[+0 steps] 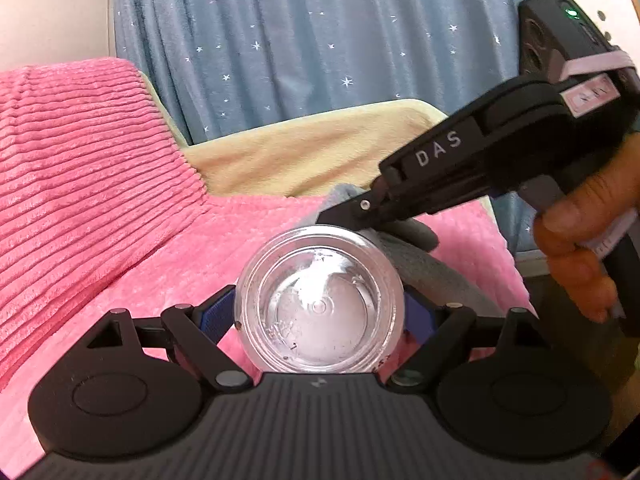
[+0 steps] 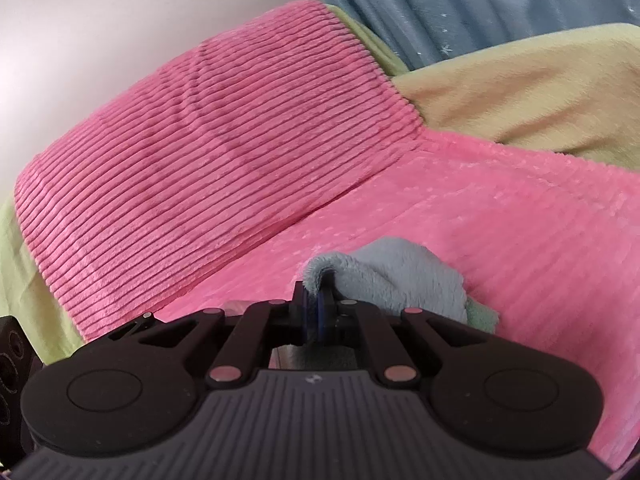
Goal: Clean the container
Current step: 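Rotate the held jar with the left gripper to bring its open rim up, then hold the jar with the left gripper while the right gripper wipes its rim with the cloth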
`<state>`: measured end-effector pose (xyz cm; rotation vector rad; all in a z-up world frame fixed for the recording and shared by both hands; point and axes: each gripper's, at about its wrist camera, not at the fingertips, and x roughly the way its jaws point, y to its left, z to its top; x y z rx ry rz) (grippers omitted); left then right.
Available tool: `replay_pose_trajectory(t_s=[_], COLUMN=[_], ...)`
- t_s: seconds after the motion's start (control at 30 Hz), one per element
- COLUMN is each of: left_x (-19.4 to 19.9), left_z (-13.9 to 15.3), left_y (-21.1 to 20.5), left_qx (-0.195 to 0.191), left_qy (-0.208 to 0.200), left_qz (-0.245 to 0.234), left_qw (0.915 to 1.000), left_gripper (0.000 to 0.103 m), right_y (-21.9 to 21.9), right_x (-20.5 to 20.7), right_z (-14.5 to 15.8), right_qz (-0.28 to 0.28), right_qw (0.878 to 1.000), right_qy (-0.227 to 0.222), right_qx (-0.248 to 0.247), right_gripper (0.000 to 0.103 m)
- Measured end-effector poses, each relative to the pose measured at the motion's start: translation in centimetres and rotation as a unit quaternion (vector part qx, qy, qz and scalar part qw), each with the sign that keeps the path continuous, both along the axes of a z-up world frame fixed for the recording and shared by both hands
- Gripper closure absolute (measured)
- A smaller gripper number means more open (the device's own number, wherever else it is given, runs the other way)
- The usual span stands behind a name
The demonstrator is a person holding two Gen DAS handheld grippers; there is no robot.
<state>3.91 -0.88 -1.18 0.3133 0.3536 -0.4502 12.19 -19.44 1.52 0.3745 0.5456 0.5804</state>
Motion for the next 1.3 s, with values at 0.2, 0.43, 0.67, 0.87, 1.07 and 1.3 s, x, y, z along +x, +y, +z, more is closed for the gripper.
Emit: replay_pose_trajectory(t_s=[0.2, 0.43, 0.67, 0.87, 1.07, 1.3], left_x=[2.0, 4.8, 3.9, 4.3, 4.6, 5.1], left_z=[-0.2, -0.7, 0.6, -0.3, -0.8, -1.2], left_y=[-1.2, -2.5, -1.7, -1.0, -0.7, 0.7], left_qx=[0.014, 0.02, 0.043, 0.029, 0.015, -0.018], left_qy=[0.0, 0.002, 0.009, 0.022, 0.01, 0.012], left_qz=[0.014, 0.03, 0.017, 0.024, 0.026, 0.02], left_qw=[0.9998, 0.9993, 0.9989, 0.999, 0.9995, 0.9996], left_gripper=[0.017, 0.017, 0.018, 0.017, 0.017, 0.017], right_y=[-0.7, -2.3, -3.6, -1.0, 1.9, 2.3], right_x=[0.8, 1.0, -0.3, -1.5, -0.2, 0.7], right_z=[-0.7, -0.9, 1.8, 2.7, 1.9, 1.5], right_qz=[-0.027, -0.047, -0.047, 0.05, 0.101, 0.121], right_qw=[0.999, 0.999, 0.996, 0.995, 0.991, 0.991], right_qy=[0.026, 0.019, -0.054, -0.087, -0.063, 0.015], right_qx=[-0.003, 0.001, 0.052, 0.025, -0.058, -0.062], right_gripper=[0.1, 0.1, 0.1, 0.1, 0.1, 0.1])
